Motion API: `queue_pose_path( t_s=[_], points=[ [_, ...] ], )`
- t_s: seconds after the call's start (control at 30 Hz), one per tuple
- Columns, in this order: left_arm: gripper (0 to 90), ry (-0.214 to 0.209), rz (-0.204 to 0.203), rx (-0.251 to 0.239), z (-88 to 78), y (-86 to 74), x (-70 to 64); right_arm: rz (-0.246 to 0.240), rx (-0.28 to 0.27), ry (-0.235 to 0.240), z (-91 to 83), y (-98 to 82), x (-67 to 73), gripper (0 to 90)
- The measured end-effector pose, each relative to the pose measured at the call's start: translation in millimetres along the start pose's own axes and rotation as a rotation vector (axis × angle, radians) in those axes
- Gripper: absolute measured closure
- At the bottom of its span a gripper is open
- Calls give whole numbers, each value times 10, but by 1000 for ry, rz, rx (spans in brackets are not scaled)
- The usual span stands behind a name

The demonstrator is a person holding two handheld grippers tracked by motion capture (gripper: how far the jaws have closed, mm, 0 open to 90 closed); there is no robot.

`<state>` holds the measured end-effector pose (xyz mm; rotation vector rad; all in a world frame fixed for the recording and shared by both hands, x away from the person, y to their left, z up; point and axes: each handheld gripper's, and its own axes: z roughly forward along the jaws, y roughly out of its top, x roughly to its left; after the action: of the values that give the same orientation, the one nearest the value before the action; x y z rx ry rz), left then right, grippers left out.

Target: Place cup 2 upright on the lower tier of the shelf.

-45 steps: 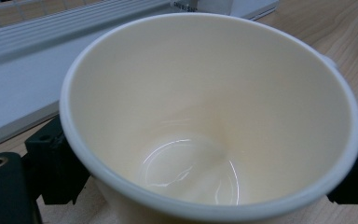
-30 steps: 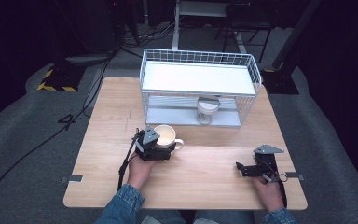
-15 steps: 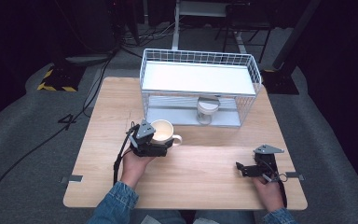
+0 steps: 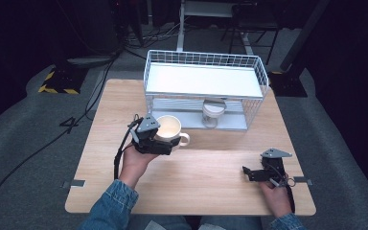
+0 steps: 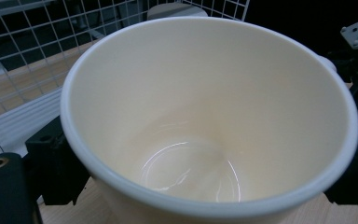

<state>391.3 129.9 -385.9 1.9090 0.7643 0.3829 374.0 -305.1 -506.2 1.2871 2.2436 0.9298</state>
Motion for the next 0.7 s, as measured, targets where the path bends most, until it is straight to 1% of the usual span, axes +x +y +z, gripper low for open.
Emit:
queue_pose_path(
  t_s=[0.1, 0.2, 0.27, 0.3, 0.4, 0.47, 0.5, 0.53, 0.57, 0.6, 0.7],
  points=[
    [90, -19, 2, -6, -36, 73, 5, 0, 0, -2, 0, 0, 1, 3],
    [90, -30, 15, -8, -61, 147, 12, 0, 0, -2, 0, 0, 1, 3],
    [90, -31, 31, -8, -77, 200, 23, 1, 0, -2, 0, 0, 2, 3],
    [89, -36, 29, -11, -83, 224, 24, 0, 0, -2, 0, 0, 1, 3],
    [90, -49, 47, -12, -102, 307, 47, 0, 0, -2, 0, 0, 1, 3],
    [89, -72, 50, -14, -105, 359, 57, 0, 0, -2, 0, 0, 2, 3],
    [89, -83, 67, -14, -107, 412, 61, 0, 0, -2, 0, -1, 2, 3],
    [89, -83, 67, -14, -107, 412, 61, 0, 0, -2, 0, -1, 2, 3],
    [89, -87, 71, -14, -106, 437, 63, 0, 0, -2, 0, -1, 2, 3],
    [89, -97, 67, -14, -100, 459, 62, 0, 0, -2, 0, 0, 2, 3],
    [89, -105, 77, -12, -87, 533, 74, 0, 0, -2, 0, -1, 2, 3]
  ],
)
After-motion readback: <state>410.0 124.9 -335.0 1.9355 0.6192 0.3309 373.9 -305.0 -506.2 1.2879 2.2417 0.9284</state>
